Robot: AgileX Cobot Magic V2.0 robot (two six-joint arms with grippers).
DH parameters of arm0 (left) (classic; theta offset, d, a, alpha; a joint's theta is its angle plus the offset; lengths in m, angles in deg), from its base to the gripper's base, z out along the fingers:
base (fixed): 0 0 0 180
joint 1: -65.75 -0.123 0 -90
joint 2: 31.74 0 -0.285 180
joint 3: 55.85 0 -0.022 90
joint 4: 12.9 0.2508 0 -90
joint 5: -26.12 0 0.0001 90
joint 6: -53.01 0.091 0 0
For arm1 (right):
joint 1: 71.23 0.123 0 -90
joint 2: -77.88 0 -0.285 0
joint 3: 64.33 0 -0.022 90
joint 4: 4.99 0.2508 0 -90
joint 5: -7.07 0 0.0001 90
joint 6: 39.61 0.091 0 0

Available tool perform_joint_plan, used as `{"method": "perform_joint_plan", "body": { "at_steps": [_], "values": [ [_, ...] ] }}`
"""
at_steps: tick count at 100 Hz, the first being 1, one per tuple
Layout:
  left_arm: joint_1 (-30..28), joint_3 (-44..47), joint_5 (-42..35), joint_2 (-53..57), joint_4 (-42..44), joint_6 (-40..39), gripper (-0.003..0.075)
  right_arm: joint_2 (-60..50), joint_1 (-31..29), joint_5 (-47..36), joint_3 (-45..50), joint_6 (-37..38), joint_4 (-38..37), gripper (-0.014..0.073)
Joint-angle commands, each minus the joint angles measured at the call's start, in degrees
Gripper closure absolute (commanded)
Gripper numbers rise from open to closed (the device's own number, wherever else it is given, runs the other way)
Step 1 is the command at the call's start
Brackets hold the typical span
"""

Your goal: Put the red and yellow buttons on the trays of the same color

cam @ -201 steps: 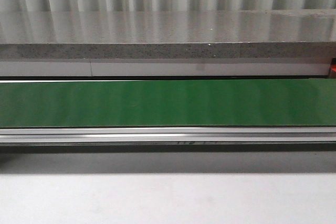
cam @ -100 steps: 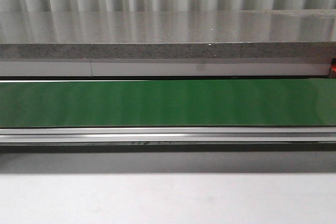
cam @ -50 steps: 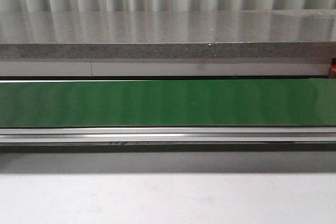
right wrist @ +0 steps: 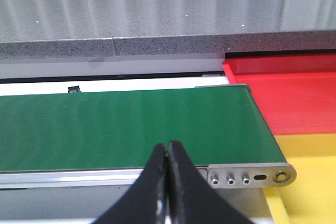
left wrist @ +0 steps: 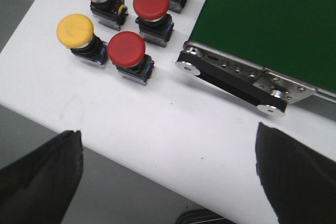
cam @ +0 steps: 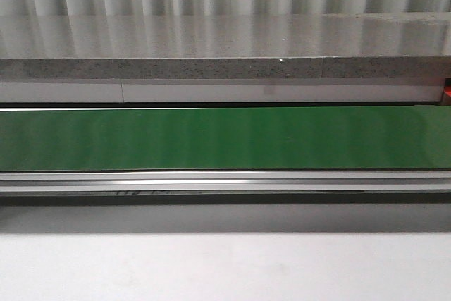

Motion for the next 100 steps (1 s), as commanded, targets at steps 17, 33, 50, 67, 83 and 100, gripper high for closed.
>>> {"method": "perform_joint_plan", "body": {
  "at_steps": [17,33,50,67,83,100],
  "values": [
    [-5.17,-2.3,-9.35,-10.2,4.37,-6.53,0.0092,-0.95,0.05,-4.73,0.05,0.09,-0.57,0.0661],
    [-12.99,-2.38,-13.71,-14.43,1.2,-6.29,0.0092,-0.95,0.05,-4.73,0.05,0.09,-0.57,0.0661],
    [-18.77,-2.38,-16.65,-18.85,-0.86,-3.61,0.0092,-0.95,0.05,-4.73,0.05,0.09,-0.57,0.0661],
    [-22.87,-3.04,-19.03,-23.65,-2.02,-1.67,0.0092,-0.95,0.05,-4.73,0.05,0.09,-0.57,0.0661],
    [-24.26,-4.3,-20.18,-27.62,-2.86,0.82,0.0092,-0.95,0.05,-4.73,0.05,0.09,-0.57,0.0661],
    [-24.26,-5.6,-21.63,-32.01,-3.88,1.08,0.0092,-0.95,0.05,-4.73,0.05,0.09,-0.57,0.0661]
  ]
}}
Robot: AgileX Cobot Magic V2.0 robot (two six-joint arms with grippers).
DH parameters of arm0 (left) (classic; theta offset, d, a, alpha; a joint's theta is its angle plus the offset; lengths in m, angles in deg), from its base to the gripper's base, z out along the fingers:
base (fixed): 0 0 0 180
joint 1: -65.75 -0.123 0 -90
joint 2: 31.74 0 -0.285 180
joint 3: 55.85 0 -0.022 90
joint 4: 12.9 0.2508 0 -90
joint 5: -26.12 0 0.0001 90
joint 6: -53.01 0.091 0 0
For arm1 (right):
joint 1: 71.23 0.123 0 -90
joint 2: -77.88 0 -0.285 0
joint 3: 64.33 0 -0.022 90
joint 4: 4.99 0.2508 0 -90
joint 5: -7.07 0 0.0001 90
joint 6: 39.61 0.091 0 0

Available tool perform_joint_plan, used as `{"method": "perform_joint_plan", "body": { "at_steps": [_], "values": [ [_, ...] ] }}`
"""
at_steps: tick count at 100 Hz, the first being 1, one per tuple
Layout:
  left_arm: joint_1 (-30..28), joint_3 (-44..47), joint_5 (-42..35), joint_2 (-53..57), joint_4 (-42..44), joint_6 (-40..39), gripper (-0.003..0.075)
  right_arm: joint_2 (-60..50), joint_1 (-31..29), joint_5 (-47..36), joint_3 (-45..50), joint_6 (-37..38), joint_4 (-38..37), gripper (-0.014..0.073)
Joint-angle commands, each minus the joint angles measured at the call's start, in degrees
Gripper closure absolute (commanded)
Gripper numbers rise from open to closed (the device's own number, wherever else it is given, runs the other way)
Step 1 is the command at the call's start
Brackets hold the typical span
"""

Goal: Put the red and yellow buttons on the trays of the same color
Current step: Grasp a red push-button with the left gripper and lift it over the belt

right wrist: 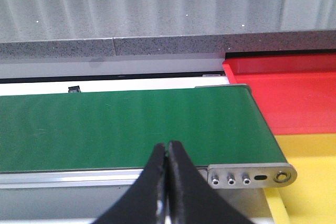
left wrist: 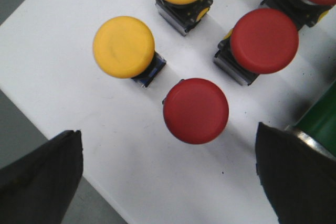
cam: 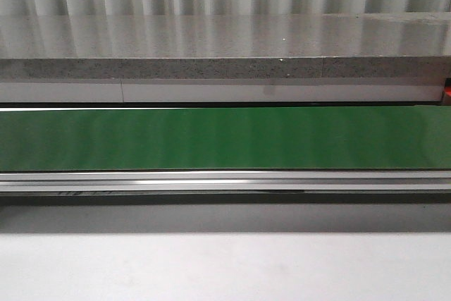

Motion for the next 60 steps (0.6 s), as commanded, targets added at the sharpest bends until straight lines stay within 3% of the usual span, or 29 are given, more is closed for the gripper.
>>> {"method": "perform_joint_plan", "body": {
  "at_steps": [1,41,53,60],
  "values": [
    [-0.04,-2.55,-2.43,-1.14,0.07,0.27,0.0092,-0.95,0.05,-4.73,0.05,0.09,-0.57,0.0661],
    [-0.04,-4.1,-3.19,-9.01,0.07,0.27,0.0101,-0.95,0.05,-4.73,0.05,0.09,-0.57,0.0661],
    [-0.04,-4.1,-3.22,-9.17,0.07,0.27,0.0175,-0.95,0.05,-4.73,0.05,0.09,-0.57,0.0661],
    [-0.04,-4.1,-3.32,-9.17,0.07,0.27,0.0261,-0.95,0.05,-4.73,0.05,0.09,-0.57,0.0661]
  ]
}}
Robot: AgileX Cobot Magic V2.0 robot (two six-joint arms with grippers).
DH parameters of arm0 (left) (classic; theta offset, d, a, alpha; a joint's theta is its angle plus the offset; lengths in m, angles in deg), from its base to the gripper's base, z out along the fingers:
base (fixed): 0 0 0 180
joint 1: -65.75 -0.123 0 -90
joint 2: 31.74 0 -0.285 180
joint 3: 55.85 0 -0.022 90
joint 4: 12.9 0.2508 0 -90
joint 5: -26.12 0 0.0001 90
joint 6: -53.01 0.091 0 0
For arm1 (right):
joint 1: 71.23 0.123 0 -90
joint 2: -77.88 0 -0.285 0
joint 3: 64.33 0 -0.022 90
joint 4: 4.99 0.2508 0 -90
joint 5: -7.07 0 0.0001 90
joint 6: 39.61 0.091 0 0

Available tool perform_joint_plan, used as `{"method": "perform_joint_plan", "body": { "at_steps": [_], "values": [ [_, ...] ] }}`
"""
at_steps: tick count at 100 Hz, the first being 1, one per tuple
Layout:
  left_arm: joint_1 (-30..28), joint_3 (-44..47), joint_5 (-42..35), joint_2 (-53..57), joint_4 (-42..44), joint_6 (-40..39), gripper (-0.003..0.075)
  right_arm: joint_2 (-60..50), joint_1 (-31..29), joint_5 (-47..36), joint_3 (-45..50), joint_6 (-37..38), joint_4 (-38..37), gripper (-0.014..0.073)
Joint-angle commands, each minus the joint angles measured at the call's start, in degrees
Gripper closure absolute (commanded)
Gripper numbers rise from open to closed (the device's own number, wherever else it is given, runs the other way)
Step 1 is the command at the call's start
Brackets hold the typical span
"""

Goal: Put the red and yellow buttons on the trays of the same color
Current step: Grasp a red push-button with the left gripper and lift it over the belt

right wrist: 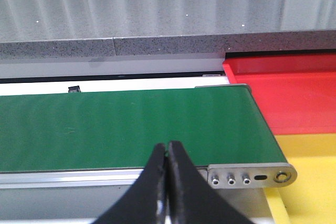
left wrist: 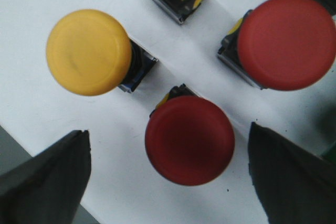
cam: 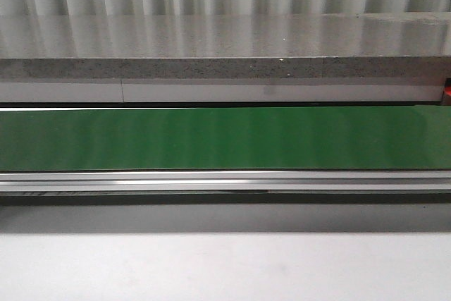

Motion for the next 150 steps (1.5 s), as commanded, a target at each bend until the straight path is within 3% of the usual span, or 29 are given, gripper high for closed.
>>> {"method": "perform_joint_plan", "body": {
  "at_steps": [1,29,45,75,89,122,150],
  "values": [
    [0.05,-1.57,-1.57,1.56,0.18,0.06,0.0281,-0.95,0.05,-4.73,0.05,0.09,-0.57,0.0661],
    [0.05,-1.57,-0.77,1.7,0.18,0.29,0.0743,-0.95,0.05,-4.73,0.05,0.09,-0.57,0.0661],
    [0.05,-1.57,0.25,5.06,-0.61,0.76,0.074,-0.95,0.05,-4.73,0.05,0.09,-0.57,0.0661],
    [0.15,-5.49,3.5,18.01,-10.96,13.1,0.074,-0.95,0.05,-4.73,0.05,0.09,-0.57,0.0661],
    [2.95,-9.94,6.23,20.38,-11.84,16.63,0.074,-0.95,0.05,-4.73,0.05,0.09,-0.57,0.0661],
    [14.14,-17.13,8.75,14.32,-11.7,19.81,0.074,-0.95,0.05,-4.73,0.05,0.09,-0.57,0.0661],
    [16.26,-21.36,10.56,4.59,-11.8,21.13,0.074,-0.95,0.05,-4.73,0.05,0.09,-0.57,0.0661]
  ]
}}
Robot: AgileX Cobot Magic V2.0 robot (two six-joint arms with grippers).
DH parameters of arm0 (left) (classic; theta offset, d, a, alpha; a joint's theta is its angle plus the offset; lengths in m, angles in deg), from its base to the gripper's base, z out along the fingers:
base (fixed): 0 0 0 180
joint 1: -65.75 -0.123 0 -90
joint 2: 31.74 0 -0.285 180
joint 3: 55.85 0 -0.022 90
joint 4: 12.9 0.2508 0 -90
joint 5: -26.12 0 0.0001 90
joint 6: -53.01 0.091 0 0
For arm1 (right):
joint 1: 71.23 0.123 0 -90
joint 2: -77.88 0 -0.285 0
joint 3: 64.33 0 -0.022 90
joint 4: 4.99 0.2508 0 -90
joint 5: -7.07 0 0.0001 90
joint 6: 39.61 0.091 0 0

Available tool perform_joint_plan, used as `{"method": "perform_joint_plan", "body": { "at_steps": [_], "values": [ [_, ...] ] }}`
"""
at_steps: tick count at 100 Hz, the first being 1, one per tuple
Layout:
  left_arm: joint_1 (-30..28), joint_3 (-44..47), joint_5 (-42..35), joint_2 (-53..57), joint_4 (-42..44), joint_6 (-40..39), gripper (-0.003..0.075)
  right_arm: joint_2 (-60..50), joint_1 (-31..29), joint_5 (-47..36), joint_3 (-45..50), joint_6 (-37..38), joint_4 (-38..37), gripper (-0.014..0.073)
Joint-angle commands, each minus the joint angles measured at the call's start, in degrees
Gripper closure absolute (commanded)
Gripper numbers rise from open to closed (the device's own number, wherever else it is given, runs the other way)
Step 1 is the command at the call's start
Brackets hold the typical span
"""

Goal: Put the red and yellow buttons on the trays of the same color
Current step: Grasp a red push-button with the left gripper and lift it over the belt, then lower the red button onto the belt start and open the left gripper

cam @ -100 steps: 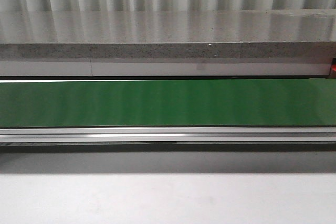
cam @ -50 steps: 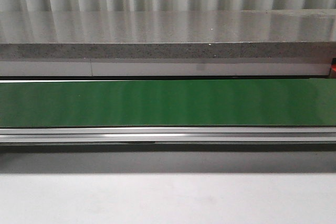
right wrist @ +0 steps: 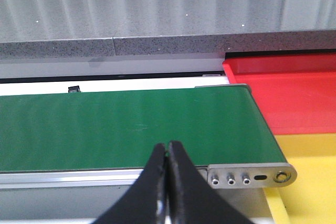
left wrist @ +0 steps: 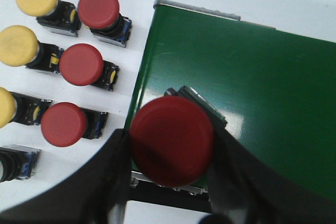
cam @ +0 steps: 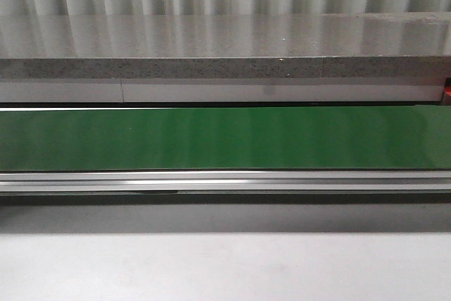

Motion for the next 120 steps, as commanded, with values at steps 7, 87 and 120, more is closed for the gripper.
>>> {"method": "perform_joint_plan", "body": {
  "at_steps": [7,87,120],
  "values": [
    [0.46,-3.57,-1.67,-2.73,-0.09,0.27,0.074,-0.95,0.05,-4.73,0.05,0.09,-0.57,0.0661],
    [1.64,-3.71,-1.07,-6.18,-0.23,2.53,0.0097,-0.95,0.05,-4.73,0.05,0.09,-0.57,0.0661],
    [8.01,-5.85,0.45,-3.48,-0.23,3.17,0.0103,-0.95,0.05,-4.73,0.05,0.09,-0.57,0.0661]
  ]
}}
